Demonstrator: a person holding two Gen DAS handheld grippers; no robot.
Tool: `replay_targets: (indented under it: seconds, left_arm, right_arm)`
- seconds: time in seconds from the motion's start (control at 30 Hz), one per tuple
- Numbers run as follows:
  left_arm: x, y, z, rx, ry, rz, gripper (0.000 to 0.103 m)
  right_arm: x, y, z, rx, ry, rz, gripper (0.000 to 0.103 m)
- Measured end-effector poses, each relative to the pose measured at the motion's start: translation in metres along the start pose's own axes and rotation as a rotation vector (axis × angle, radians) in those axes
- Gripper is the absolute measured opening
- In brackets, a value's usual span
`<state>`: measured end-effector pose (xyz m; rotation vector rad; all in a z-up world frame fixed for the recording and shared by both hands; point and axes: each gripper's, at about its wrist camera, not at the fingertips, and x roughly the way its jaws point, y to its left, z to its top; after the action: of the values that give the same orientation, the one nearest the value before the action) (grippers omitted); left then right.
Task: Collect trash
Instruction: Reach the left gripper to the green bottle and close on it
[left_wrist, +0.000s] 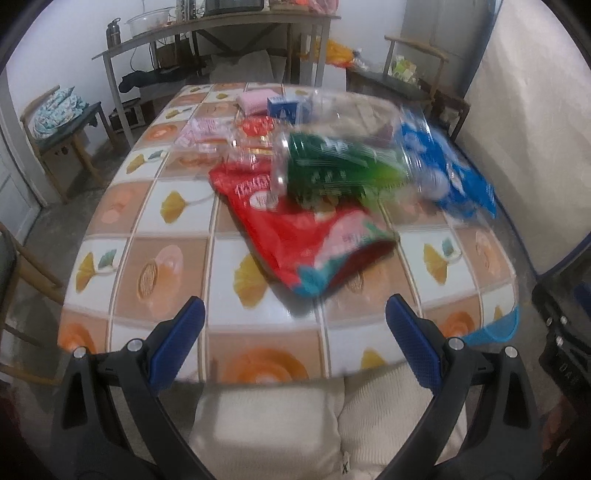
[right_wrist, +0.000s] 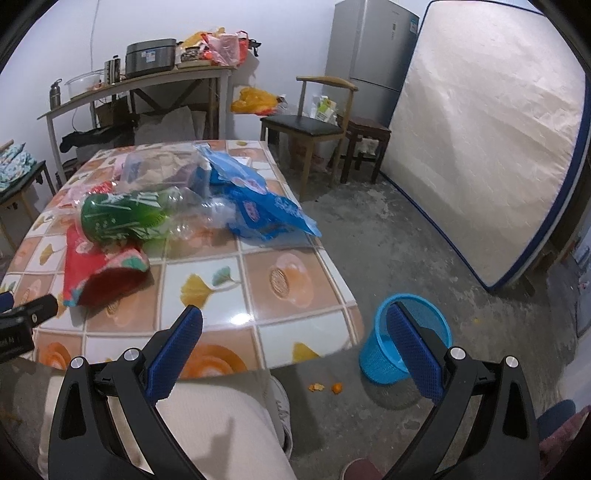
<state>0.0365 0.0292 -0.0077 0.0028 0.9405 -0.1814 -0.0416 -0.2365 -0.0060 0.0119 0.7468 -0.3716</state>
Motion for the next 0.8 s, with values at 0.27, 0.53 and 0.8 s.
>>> replay_targets:
  seconds: [0.27,0.53,0.8]
  left_arm:
    - [-0.002,0.019,0.044,0.102,-0.133,-0.039,0.094]
    - [0.000,0.027,0.077,0.190,-0.297,-0.178,0.094]
    - [0.025,-0.016,0.124,0.484,-0.243,-0.437,0.094]
  right_arm:
    - [0.018,0.021,0.026,-0.013,0.005,0.100,0.097]
    - [0.035,0.047,0.046,-0.041,0.012,0.224,0.097]
    - [0.060,0.031,0.043,-0.002,0.113,0.257,0.097]
